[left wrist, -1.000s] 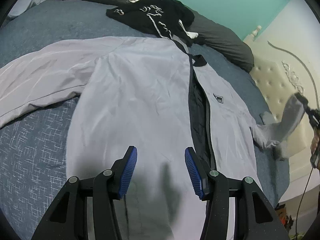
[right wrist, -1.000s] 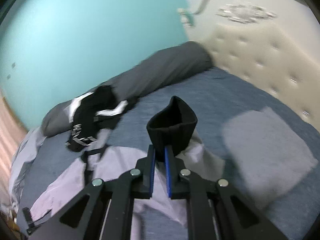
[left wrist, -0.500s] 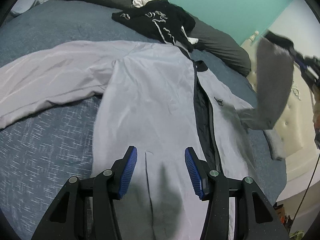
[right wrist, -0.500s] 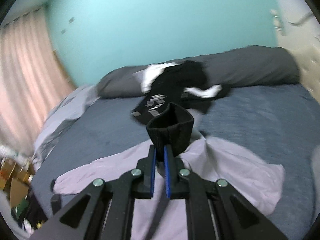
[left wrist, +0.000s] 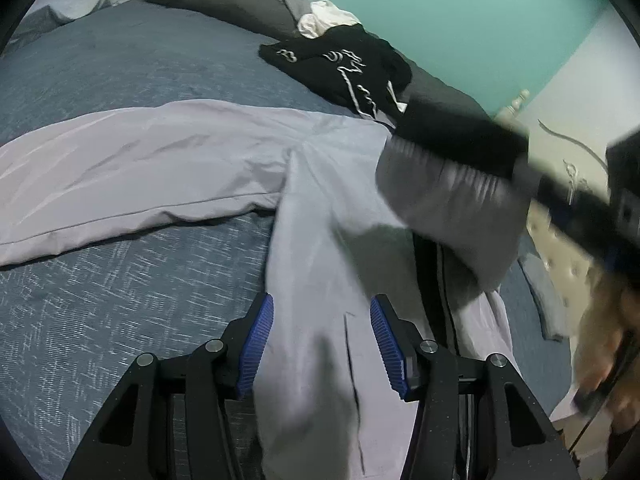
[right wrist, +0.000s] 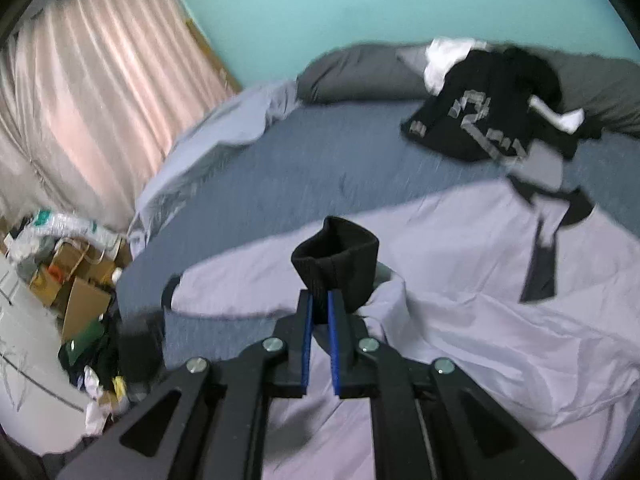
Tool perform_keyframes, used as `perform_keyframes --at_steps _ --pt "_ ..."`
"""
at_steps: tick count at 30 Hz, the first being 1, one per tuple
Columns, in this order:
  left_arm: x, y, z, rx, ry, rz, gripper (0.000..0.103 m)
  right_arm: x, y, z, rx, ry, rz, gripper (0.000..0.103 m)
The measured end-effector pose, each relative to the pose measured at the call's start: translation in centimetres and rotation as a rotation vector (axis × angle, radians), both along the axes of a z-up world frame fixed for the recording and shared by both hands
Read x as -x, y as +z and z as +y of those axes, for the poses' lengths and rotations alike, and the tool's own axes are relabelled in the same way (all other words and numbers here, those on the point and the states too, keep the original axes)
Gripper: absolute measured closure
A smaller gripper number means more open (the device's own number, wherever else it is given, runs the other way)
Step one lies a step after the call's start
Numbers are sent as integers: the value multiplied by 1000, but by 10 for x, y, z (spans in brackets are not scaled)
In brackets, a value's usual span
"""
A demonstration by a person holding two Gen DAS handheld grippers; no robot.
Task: Fold clothes
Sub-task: 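Carry the sleeve across the jacket body with the right tool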
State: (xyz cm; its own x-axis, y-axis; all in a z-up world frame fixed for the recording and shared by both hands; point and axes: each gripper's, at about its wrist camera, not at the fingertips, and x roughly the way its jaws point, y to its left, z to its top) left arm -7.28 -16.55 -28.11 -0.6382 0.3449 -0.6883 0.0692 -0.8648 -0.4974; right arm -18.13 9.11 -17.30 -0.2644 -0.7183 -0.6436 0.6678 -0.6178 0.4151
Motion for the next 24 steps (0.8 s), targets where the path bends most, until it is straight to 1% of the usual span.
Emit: perform_keyframes --at_steps 4,10,17,24 --pt "-1 1 -6 1 13 5 48 -17 -24 -6 15 20 -57 96" --pt "-4 6 -13 9 22 21 48 -36 -39 -5 5 82 -90 96" --pt "-3 6 -12 21 21 21 48 -56 -72 -10 -92 151 -138 96" --pt "-1 7 -9 16 4 20 48 -77 -95 -16 -170 253 -169 96"
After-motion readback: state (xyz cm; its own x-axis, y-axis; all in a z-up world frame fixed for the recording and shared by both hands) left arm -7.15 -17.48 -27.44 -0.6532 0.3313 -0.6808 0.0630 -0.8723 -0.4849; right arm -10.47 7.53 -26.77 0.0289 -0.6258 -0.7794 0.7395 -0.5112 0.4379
